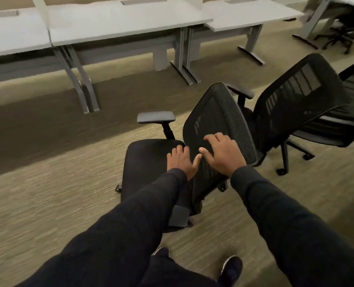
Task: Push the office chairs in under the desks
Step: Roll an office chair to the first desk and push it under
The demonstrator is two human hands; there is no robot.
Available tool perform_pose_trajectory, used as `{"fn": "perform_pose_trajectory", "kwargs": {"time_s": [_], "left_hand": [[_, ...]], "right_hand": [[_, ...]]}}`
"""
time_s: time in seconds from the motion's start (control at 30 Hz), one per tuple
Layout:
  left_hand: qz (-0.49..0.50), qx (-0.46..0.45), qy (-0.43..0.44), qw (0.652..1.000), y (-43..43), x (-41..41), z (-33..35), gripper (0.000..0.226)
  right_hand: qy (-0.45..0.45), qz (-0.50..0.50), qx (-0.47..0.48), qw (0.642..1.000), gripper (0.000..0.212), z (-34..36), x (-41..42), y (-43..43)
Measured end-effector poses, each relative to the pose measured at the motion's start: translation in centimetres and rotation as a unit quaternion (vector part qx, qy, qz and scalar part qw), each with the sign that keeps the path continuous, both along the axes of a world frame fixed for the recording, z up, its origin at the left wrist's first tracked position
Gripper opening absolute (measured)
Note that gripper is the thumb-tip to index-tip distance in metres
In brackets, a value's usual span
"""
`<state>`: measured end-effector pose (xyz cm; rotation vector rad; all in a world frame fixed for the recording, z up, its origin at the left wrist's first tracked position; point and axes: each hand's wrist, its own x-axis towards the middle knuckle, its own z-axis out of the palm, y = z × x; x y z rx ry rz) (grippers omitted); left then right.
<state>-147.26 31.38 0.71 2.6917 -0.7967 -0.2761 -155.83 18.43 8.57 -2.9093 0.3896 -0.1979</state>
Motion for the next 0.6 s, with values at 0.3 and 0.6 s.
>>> {"fn": "perform_pose_trajectory", "kwargs": {"time_s": [0.3,0.6], "left_hand": [[0.112,-0.061,0.026,0.991,-13.8,-4.2,2.1,0.058],[0.114,-0.05,0.128,0.984,-21.5,-3.1,5.1,0.106]], "right_hand": [[0.004,0.067,0.018,0.998,0.047,1.0,-1.6,-14.6],[0.013,0.09,0.041,0.995,0.048,0.4,2.2,-21.4]]}}
